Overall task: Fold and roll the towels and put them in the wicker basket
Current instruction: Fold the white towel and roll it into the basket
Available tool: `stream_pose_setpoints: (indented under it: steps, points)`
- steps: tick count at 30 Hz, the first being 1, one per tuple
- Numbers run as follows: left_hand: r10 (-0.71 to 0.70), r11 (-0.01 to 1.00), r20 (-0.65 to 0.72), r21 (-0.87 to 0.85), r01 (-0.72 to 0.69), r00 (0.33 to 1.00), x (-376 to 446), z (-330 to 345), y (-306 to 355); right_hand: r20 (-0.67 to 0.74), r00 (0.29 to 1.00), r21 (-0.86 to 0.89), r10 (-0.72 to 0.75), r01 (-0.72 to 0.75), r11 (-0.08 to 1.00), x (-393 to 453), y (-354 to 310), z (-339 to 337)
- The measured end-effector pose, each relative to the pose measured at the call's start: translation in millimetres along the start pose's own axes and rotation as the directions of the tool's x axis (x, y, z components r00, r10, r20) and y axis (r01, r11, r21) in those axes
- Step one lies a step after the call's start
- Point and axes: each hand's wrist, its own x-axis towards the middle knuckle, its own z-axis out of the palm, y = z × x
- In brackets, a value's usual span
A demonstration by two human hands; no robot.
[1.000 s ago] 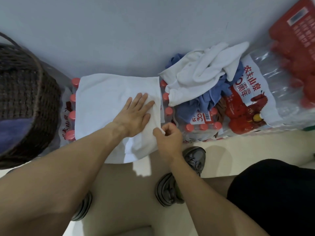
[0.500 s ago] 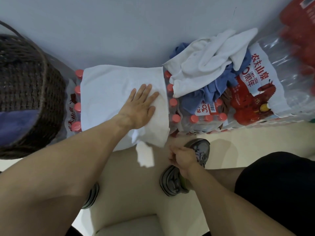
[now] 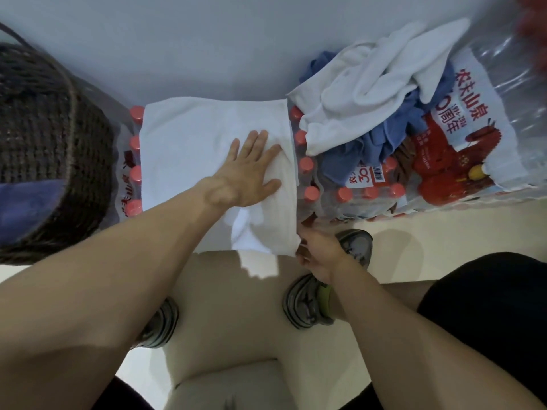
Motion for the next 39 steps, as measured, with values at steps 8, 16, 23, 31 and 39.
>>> stream_pose_setpoints:
  steps: [8,16,23,31,39]
  points:
    - [0.005,1.000,-0.062,0.007,-0.005,0.998,-3.3,6.2,-1.2,-0.271,0.953,-0.637,0.133,-0.281,0.717,1.2,49.2,-32.6]
    - [-0.045,0.998,-0.038,0.040,0.047,0.998,-8.9,-17.5,20.4,0.112,0.977,-0.519,0.179,-0.096,0.849,-37.6,-0.5,-19.5]
    - [0.001,0.999,0.245,-0.045,0.010,0.970,-48.7,-94.0,45.1,0.176,0.981,-0.966,0.083,0.156,0.204,-79.4,-65.5,15.7]
    - [-0.058,0.994,0.484,-0.057,0.098,0.873,-108.6,-188.2,36.9,0.365,0.926,-0.930,-0.100,0.366,-0.005,-148.1,-152.7,50.7]
    - [-0.116,0.842,0.157,-0.508,0.181,0.981,-116.3,-176.6,30.2,0.404,0.879,-0.566,-0.255,0.459,0.685,-167.8,-175.4,69.0]
